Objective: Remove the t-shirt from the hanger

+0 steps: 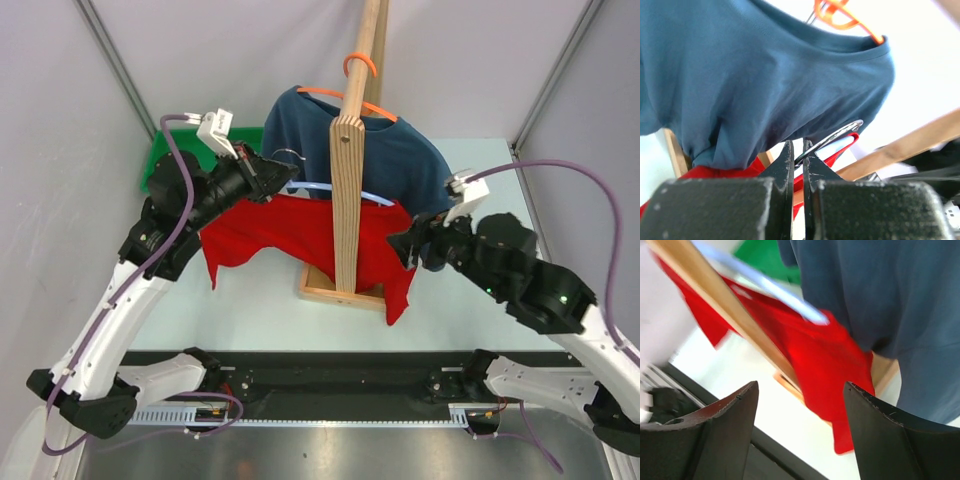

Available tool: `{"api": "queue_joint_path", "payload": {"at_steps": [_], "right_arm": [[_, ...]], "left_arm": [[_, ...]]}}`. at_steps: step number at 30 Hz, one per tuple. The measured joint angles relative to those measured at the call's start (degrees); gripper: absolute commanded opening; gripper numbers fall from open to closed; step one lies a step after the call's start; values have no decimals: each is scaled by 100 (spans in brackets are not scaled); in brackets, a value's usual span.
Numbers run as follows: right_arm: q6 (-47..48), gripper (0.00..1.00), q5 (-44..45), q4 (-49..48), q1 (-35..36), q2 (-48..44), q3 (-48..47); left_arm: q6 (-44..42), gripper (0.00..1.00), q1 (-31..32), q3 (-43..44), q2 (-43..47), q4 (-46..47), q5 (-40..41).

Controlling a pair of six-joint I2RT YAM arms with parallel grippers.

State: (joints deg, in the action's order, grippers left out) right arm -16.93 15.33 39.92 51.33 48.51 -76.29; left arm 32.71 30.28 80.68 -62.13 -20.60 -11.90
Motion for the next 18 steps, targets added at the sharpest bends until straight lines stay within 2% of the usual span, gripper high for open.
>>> {"api": "queue_joint_path", "payload": {"at_steps": [5, 8, 12, 15, 18], "right_arm": [[13, 77, -17, -63, -68, 94, 570], [28, 75, 33, -122, -151, 90, 619], [-2, 80, 92, -166, -243, 63, 610], [-4, 80, 96, -245, -247, 24, 608], [35, 74, 173, -212, -271, -4, 511]], "left_arm": [[-22, 0, 7, 223, 17, -37, -170], [-22, 0, 11, 234, 31, -50, -284], [-22, 0, 37, 234, 31, -72, -391], [-26, 0, 101, 234, 4, -57, -485], [-28, 0, 186, 234, -94, -7, -529]]}}
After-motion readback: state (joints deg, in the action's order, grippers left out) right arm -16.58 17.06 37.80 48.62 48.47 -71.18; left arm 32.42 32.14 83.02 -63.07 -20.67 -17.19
